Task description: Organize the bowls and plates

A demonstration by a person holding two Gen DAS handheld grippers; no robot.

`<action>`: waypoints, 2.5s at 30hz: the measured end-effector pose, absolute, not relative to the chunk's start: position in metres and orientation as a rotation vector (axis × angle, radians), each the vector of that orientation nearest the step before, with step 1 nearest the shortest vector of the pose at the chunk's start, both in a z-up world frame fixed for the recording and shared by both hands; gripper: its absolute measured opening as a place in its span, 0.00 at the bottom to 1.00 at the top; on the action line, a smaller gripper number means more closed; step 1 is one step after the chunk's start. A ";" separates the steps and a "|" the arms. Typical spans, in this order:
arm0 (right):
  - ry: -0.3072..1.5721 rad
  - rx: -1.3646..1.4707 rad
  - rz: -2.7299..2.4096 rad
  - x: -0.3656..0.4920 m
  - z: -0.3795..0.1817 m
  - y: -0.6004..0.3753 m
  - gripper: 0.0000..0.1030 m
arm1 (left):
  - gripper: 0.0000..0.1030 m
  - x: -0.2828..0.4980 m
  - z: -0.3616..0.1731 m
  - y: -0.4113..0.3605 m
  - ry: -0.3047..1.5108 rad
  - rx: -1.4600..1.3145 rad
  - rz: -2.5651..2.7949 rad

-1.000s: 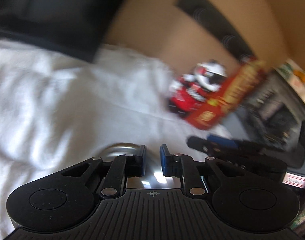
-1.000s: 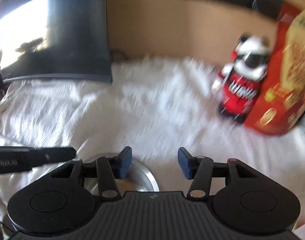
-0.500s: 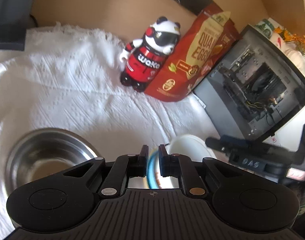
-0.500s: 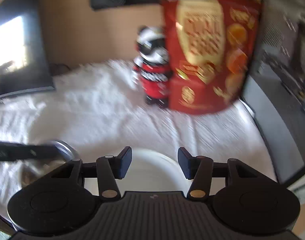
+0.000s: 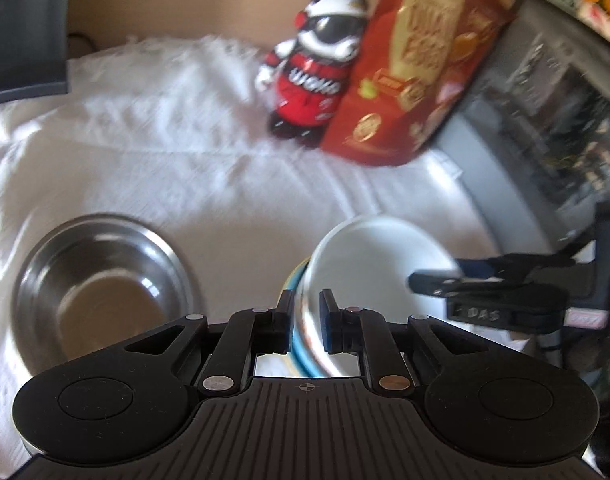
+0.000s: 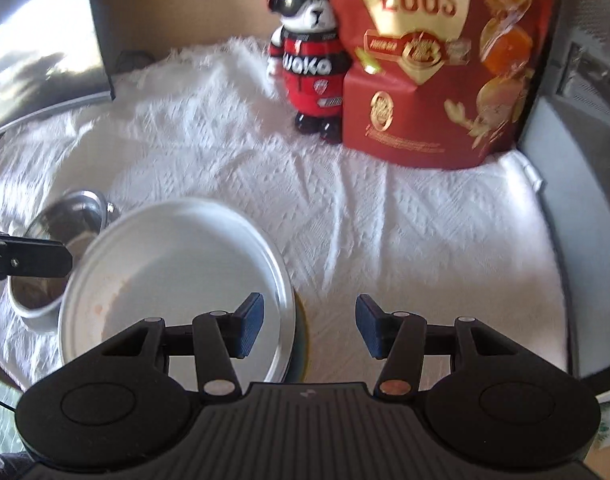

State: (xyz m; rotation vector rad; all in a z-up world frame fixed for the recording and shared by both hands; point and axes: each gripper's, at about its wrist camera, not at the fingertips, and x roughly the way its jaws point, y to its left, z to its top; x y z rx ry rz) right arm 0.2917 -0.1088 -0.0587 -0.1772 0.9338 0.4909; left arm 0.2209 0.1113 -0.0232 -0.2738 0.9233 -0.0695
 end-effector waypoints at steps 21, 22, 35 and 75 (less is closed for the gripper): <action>1.145 -0.011 0.648 0.317 -0.109 -0.112 0.51 | 0.35 0.250 -0.092 0.107 1.126 -0.439 -0.010; 1.147 -0.006 0.653 0.317 -0.109 -0.112 0.51 | 0.37 0.251 -0.095 0.105 1.135 -0.450 -0.017; 1.267 0.131 0.725 0.329 -0.124 -0.113 0.51 | 0.41 0.258 -0.110 0.106 1.141 -0.545 -0.014; 1.297 0.117 0.639 0.311 -0.122 -0.104 0.57 | 0.41 0.251 -0.111 0.113 1.185 -0.599 -0.025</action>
